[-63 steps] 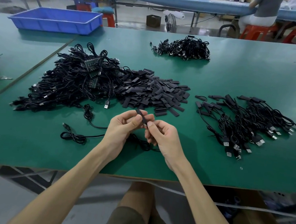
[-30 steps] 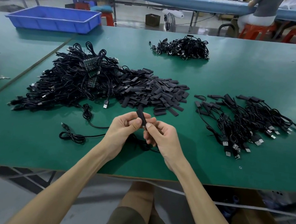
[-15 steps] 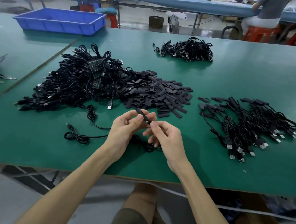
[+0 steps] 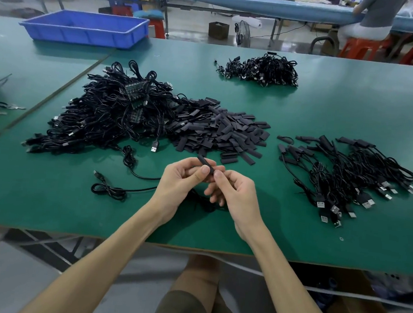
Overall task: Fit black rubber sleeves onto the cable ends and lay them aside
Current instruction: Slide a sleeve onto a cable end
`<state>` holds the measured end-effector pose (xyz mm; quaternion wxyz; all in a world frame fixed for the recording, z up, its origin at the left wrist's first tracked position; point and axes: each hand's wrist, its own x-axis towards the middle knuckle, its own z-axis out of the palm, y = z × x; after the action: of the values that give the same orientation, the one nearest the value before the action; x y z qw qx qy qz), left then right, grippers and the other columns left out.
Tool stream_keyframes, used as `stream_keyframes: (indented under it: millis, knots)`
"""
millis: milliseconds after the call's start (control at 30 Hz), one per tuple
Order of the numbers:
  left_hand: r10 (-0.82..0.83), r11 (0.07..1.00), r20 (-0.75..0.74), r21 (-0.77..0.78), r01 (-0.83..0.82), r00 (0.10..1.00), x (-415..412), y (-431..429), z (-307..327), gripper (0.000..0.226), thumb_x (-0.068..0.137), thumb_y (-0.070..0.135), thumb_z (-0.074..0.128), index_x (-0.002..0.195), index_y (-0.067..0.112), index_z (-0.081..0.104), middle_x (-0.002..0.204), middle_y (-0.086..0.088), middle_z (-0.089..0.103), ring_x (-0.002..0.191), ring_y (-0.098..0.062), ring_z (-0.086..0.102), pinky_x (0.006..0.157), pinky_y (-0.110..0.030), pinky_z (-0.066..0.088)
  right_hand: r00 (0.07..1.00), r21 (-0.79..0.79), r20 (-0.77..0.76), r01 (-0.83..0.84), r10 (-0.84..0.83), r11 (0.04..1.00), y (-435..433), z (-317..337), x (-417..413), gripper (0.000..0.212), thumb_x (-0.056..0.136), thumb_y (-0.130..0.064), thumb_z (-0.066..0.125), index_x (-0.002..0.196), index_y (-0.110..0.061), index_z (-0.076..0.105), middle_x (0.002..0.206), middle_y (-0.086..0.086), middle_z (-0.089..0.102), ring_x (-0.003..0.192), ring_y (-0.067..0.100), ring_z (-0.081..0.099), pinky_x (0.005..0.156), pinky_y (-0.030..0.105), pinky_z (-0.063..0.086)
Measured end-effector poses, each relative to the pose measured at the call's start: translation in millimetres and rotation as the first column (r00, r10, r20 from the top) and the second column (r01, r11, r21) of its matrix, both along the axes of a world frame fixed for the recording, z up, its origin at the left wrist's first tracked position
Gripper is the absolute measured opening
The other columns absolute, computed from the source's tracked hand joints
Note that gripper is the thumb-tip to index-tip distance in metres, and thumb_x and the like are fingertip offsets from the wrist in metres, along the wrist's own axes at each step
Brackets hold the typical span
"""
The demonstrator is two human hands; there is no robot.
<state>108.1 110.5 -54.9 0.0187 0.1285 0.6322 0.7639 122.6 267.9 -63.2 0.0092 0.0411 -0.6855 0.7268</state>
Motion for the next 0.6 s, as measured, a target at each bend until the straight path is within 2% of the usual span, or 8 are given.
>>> stream_keyframes:
  millis: [133, 300, 433, 467, 600]
  knots:
    - [0.008, 1.000, -0.017, -0.019, -0.008, 1.000, 0.0, 2.5, -0.2, 0.024, 0.098, 0.017, 0.064, 0.117, 0.002, 0.066, 0.112, -0.012, 0.076, 0.103, -0.021, 0.073, 0.088, -0.023, 0.054, 1.000, -0.006, 0.011, 0.007, -0.007, 1.000, -0.6, 0.9, 0.2, 0.027, 0.107, -0.021, 0.057, 0.097, -0.001, 0.073, 0.069, 0.008, 0.074, 0.053, 0.013, 0.061, 0.049, 0.019, 0.042]
    - [0.064, 0.997, -0.003, 0.042, -0.064, 0.998, -1.4, 1.0, -0.8, 0.035, 0.096, 0.025, 0.067, 0.129, 0.016, 0.062, 0.104, -0.018, 0.076, 0.089, -0.026, 0.069, 0.089, -0.040, 0.058, 1.000, -0.021, 0.010, -0.017, 0.018, 1.000, -2.5, 2.9, 1.5, 0.027, 0.107, -0.024, 0.057, 0.094, -0.008, 0.073, 0.070, 0.010, 0.074, 0.053, 0.014, 0.061, 0.049, 0.018, 0.042]
    - [0.137, 0.990, 0.003, 0.032, -0.137, 0.991, -2.5, 1.3, -4.9, 0.025, 0.092, 0.026, 0.071, 0.106, 0.006, 0.068, 0.100, -0.020, 0.075, 0.090, -0.029, 0.069, 0.091, -0.048, 0.055, 1.000, -0.008, -0.007, -0.021, 0.021, 1.000, -2.1, 4.1, 2.3, 0.029, 0.108, -0.024, 0.054, 0.089, -0.009, 0.071, 0.071, 0.009, 0.074, 0.054, 0.014, 0.061, 0.050, 0.018, 0.042]
    - [0.155, 0.988, 0.007, 0.025, -0.156, 0.988, -2.9, 1.3, -5.3, 0.023, 0.091, 0.026, 0.072, 0.101, 0.005, 0.069, 0.096, -0.017, 0.074, 0.087, -0.028, 0.068, 0.088, -0.046, 0.055, 1.000, -0.002, -0.012, -0.018, 0.018, 1.000, -2.0, 4.4, 2.5, 0.030, 0.109, -0.024, 0.053, 0.088, -0.010, 0.070, 0.072, 0.009, 0.074, 0.055, 0.013, 0.061, 0.050, 0.018, 0.043]
    - [0.187, 0.982, 0.043, -0.014, -0.187, 0.981, -4.3, -0.8, -6.2, 0.022, 0.092, 0.029, 0.075, 0.089, 0.008, 0.069, 0.070, -0.007, 0.062, 0.061, -0.019, 0.055, 0.061, -0.030, 0.048, 1.000, 0.010, -0.014, -0.010, 0.010, 1.000, -1.8, 6.0, 3.5, 0.031, 0.109, -0.025, 0.053, 0.088, -0.008, 0.070, 0.072, 0.008, 0.074, 0.057, 0.014, 0.061, 0.052, 0.019, 0.044]
